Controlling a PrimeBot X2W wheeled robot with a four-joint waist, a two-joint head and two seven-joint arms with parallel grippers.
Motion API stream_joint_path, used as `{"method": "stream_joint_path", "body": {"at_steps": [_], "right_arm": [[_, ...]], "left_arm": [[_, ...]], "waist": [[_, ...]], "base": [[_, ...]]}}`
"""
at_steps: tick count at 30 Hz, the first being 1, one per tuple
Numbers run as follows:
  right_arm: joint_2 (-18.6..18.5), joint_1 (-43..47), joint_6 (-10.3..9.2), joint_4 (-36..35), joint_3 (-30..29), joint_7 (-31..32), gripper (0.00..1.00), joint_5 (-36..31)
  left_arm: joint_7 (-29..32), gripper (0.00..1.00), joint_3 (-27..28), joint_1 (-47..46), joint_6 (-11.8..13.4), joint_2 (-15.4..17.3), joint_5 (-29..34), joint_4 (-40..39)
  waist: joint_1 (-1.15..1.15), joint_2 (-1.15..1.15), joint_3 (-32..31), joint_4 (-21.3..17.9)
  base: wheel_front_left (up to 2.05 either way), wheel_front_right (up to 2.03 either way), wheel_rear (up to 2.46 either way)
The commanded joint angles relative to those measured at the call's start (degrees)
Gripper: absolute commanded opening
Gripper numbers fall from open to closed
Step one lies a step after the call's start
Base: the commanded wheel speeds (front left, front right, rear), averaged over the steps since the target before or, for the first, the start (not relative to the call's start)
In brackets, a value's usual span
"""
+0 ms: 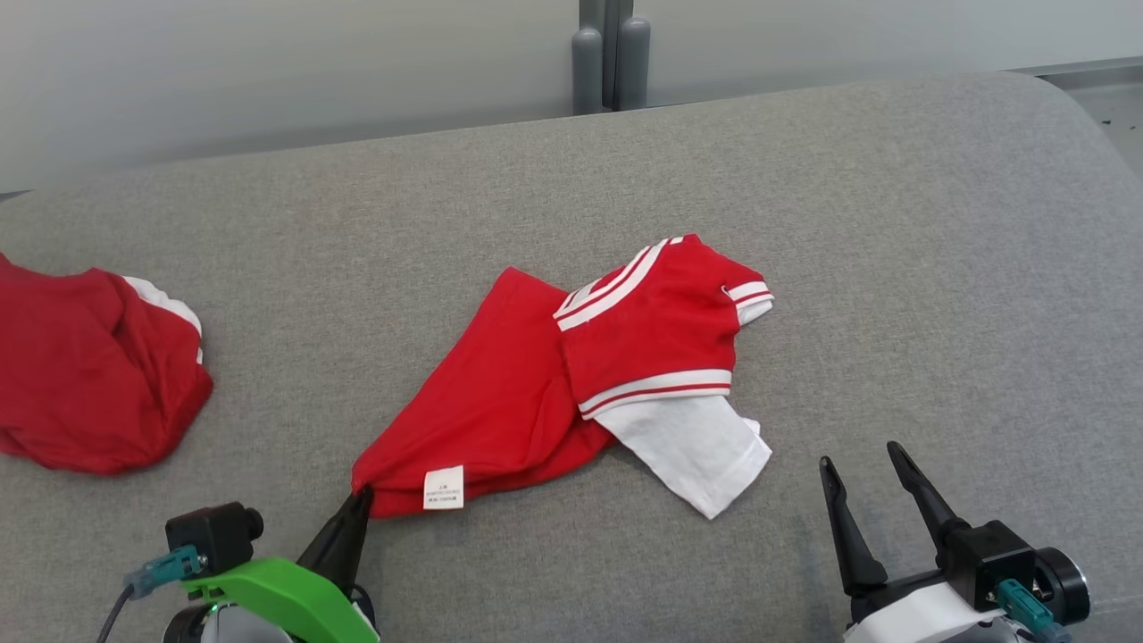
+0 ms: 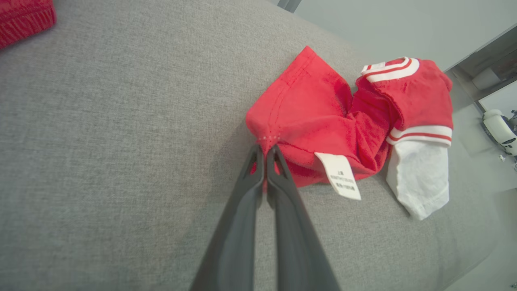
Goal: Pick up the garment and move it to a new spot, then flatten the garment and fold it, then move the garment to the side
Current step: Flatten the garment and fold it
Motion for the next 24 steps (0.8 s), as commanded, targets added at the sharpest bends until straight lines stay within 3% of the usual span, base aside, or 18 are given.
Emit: {"method": "stream_joint_path", "body": {"at_steps": [1,4,9,10,12,19,24], "right_arm": [[-0.1,0.0,0.0,-0.1,0.1,-0.2,1.0,0.2],[-0.1,-0.4,0.0,0.0,0.2,-0.2,1.0,0.1],[-0.1,-0.5,0.0,0.1,0.2,-0.2,1.0,-0.2],[-0.1,-0.5,0.0,0.1,0.3,-0.2,1.0,-0.2],[-0.1,-0.4,0.0,0.2,0.4,-0.2,1.0,-0.4],[-0.1,0.4,0.0,0.2,1.1,-0.2,1.0,-1.3],[-0.1,1.8,0.0,-0.5,-0.2,-0.2,1.0,-1.2]], "left_arm": [[0.3,0.0,-0.1,1.6,0.4,1.2,0.5,-0.8],[1.0,0.0,-0.5,3.5,0.4,1.7,-0.8,-2.0],[0.5,0.27,-0.9,4.5,-0.2,1.7,-0.4,-0.9],[0.0,0.4,-0.7,4.6,0.2,1.5,-0.2,-0.4],[-0.8,1.0,-0.6,4.6,0.8,1.3,0.5,0.4],[-4.5,1.0,1.6,6.8,3.6,-0.1,1.0,2.1],[-6.3,1.0,5.8,9.5,5.5,-1.4,5.2,0.9]], "waist": [[0.0,0.0,0.2,0.4],[0.0,0.0,0.5,0.7],[0.0,0.0,0.7,1.0],[0.0,0.0,0.7,1.0],[0.0,0.0,0.6,1.0],[0.0,0.0,0.0,0.3],[0.0,0.0,-1.0,0.2]], "base": [[0.0,0.0,0.0],[0.0,0.0,0.0],[0.0,0.0,0.0],[0.0,0.0,0.0],[0.0,0.0,0.0],[0.0,0.0,0.0],[0.0,0.0,0.0]]}}
